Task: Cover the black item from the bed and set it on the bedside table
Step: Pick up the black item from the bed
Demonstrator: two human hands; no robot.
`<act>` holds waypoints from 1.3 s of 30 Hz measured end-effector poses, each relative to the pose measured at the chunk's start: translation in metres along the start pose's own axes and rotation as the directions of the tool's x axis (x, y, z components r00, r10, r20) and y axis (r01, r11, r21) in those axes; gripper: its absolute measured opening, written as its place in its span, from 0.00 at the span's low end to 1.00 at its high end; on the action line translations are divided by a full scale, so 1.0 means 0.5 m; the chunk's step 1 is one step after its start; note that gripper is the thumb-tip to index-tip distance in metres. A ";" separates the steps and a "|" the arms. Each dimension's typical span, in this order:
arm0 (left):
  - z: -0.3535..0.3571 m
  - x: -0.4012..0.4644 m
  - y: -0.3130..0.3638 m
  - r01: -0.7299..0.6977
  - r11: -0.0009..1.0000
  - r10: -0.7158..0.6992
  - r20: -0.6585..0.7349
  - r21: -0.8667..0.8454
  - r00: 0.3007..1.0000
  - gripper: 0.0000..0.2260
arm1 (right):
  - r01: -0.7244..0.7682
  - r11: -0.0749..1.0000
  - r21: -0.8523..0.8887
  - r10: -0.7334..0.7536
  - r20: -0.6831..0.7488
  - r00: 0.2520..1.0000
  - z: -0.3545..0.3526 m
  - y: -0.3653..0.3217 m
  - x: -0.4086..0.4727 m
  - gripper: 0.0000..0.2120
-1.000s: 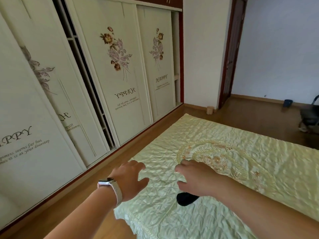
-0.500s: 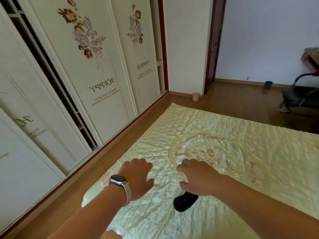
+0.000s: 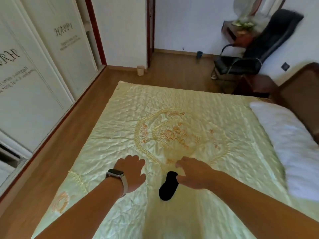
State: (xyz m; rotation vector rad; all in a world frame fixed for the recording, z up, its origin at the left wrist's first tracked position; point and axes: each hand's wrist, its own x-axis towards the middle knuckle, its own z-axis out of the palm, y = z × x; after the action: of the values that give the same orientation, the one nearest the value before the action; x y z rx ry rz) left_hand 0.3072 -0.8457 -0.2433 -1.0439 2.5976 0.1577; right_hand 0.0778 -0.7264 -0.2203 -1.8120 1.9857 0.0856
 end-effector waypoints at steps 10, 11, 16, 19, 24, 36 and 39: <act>0.159 0.159 0.051 -0.032 0.992 0.066 0.280 -0.125 0.958 0.25 | -0.220 0.932 0.289 0.225 0.015 0.974 0.103 0.118 0.031 0.18; 0.177 0.174 0.058 0.001 0.987 0.051 0.316 -0.163 0.947 0.25 | -0.237 0.916 0.323 0.241 0.030 0.970 0.121 0.131 0.043 0.17; 0.273 0.252 0.104 0.189 0.906 -0.009 0.428 -0.379 0.904 0.22 | -0.278 0.875 0.395 0.237 0.151 0.960 0.230 0.209 0.124 0.16; 0.335 0.298 0.134 0.291 0.818 -0.029 0.469 -0.496 0.883 0.19 | -0.330 0.840 0.431 0.250 0.231 0.940 0.299 0.255 0.172 0.17; 0.425 0.372 0.170 0.528 0.597 -0.128 0.578 -0.604 0.806 0.15 | -0.379 0.783 0.493 0.252 0.306 0.918 0.407 0.314 0.244 0.16; 0.686 0.468 0.213 0.703 0.333 -0.227 0.670 -0.628 0.707 0.19 | -0.579 0.581 0.572 0.435 0.382 0.815 0.654 0.412 0.397 0.24; 0.717 0.481 0.221 0.702 0.293 -0.295 0.637 -0.649 0.712 0.09 | -0.605 0.494 0.624 0.465 0.399 0.791 0.690 0.420 0.430 0.25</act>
State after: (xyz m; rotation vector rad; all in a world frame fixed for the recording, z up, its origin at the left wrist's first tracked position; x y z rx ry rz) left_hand 0.1644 -0.8419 -0.6652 -1.8708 1.5250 1.4975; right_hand -0.0341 -0.7812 -0.6605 -0.6013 1.9661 -0.3127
